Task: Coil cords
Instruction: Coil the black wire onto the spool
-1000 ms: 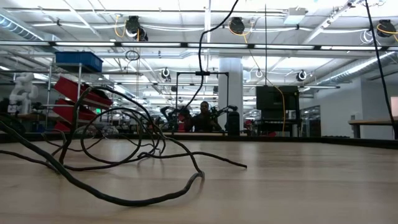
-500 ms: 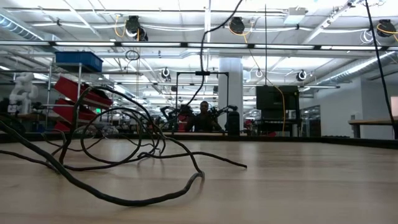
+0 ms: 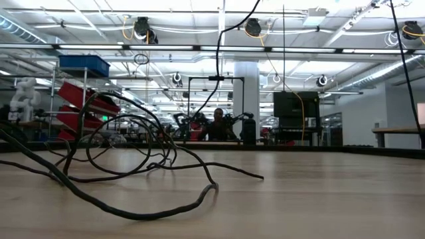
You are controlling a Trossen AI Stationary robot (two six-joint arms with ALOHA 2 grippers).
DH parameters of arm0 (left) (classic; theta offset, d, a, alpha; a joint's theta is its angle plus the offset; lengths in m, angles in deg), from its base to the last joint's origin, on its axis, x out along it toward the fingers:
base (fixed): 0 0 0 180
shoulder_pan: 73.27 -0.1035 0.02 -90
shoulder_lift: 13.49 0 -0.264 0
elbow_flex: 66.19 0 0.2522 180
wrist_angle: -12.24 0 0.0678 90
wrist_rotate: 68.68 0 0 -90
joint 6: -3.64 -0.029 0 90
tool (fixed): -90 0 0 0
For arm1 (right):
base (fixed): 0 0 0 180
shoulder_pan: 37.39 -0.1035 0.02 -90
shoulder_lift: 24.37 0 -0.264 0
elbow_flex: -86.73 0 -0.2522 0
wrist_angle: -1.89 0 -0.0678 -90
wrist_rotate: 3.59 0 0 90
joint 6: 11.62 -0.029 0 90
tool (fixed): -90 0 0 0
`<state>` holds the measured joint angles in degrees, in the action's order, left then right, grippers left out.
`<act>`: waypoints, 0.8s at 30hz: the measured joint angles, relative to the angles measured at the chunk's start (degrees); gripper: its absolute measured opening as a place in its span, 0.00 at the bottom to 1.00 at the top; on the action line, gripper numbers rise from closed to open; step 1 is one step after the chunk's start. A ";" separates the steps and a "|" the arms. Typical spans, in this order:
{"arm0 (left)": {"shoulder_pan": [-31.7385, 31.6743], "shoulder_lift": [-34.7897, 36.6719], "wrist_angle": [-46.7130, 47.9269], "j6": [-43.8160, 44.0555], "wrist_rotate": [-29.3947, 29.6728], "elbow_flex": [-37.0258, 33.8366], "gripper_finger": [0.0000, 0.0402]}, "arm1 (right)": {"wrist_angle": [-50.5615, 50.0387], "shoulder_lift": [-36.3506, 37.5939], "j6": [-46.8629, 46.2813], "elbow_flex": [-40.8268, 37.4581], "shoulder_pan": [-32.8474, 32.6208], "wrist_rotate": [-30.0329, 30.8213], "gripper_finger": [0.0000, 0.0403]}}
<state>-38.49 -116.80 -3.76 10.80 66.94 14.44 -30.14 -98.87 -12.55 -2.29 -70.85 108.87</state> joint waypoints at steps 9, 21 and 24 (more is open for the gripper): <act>-2.05 -0.24 0.40 1.45 -0.13 0.00 0.29 | 0.01 0.00 -0.02 0.00 0.00 -0.02 0.00; -2.78 -0.24 0.19 1.06 0.26 0.00 0.19 | 0.14 0.00 0.25 0.07 0.01 0.17 0.00; -3.18 -0.26 0.24 0.92 -0.20 0.00 0.10 | 0.31 -0.05 0.14 0.07 0.00 0.20 0.00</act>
<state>-41.66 -117.06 -3.52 11.72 66.74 14.44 -29.83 -98.92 -12.41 -2.23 -70.85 109.07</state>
